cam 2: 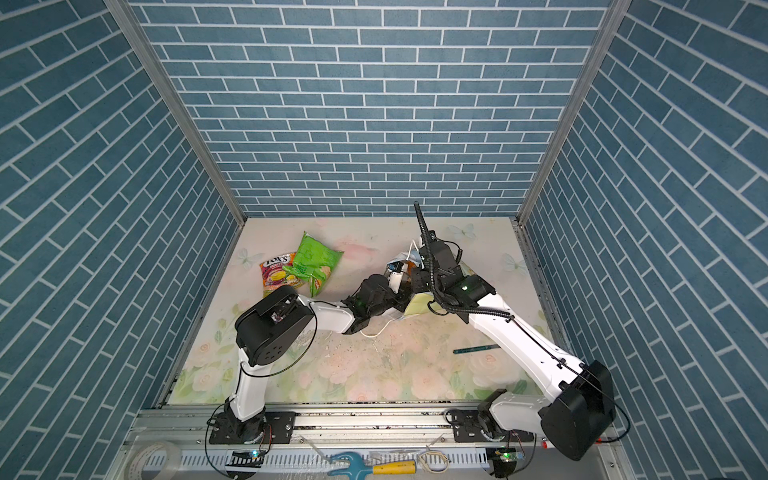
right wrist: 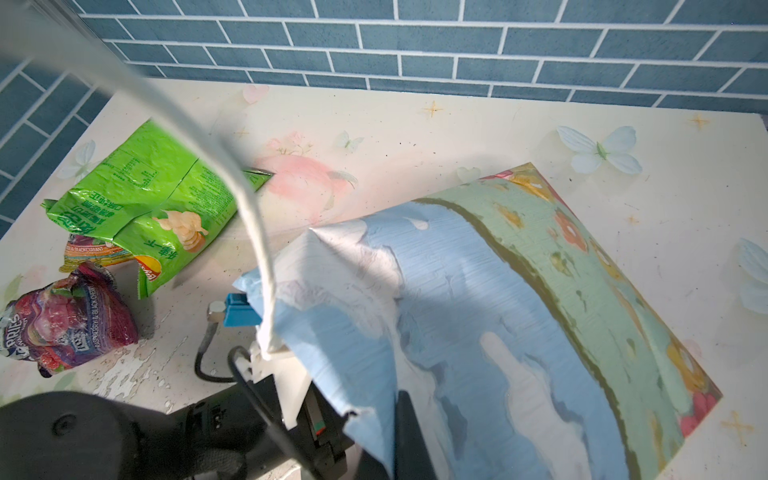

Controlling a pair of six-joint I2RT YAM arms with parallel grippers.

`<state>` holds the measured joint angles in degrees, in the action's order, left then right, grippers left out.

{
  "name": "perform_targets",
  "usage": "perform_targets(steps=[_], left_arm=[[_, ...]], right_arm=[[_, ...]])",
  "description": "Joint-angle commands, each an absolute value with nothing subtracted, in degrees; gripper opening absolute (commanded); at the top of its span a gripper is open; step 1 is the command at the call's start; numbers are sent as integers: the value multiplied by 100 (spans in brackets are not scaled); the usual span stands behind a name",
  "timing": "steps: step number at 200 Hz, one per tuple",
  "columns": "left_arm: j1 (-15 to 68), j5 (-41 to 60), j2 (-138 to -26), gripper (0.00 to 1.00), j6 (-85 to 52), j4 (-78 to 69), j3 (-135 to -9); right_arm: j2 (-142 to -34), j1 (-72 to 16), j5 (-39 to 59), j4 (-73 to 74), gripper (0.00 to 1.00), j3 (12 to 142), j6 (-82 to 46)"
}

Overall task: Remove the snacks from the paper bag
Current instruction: 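Grasp the orange striped candy packet inside the bag with the left gripper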

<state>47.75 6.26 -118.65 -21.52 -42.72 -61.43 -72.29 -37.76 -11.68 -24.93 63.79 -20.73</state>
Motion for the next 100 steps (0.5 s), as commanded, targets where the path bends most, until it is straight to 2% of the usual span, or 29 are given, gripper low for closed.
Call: perform_targets(steps=[1, 57, 100], left_arm=[[4568, 477, -11628, 0, -2610, -4241, -6049], [4097, 866, -11548, 0, -3817, -4465, -5786], [3992, 1017, -11410, 0, -3999, -4768, -5569]], right_arm=[[-7130, -3745, -1327, -2505, 0, 6372, -2224], [-7163, -3744, -1334, -2521, 0, 6380, -2232], [-7266, -3743, -1327, -2527, 0, 6420, -2260]])
